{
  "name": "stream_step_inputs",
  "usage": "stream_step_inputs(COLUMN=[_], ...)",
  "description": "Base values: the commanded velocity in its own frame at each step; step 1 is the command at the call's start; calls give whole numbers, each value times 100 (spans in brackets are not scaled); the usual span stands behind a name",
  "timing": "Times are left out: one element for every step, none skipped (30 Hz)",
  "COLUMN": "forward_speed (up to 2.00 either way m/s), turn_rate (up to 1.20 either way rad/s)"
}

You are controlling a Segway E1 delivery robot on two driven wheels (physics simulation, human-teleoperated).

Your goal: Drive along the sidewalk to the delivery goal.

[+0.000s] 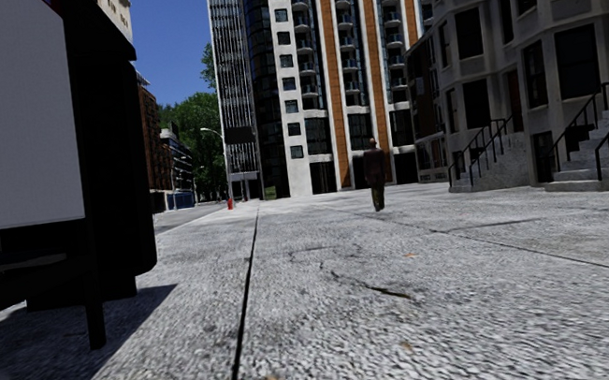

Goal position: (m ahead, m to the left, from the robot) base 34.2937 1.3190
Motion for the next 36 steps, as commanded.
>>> stream_step_inputs(forward_speed=[151,151,151,151,151,151,151,151,151,151,151,151,151,152,153,154,154,155,155,155,155,155,155,155,155,155,155,155,155,155,155,155,155,155,155,155], turn_rate=[0,0,0,0,0,0,0,0,0,0,0,0,0,0,0,0,0,0,0,0,0,0,0,0,0,0,0,0,0,0,0,0,0,0,0,0])
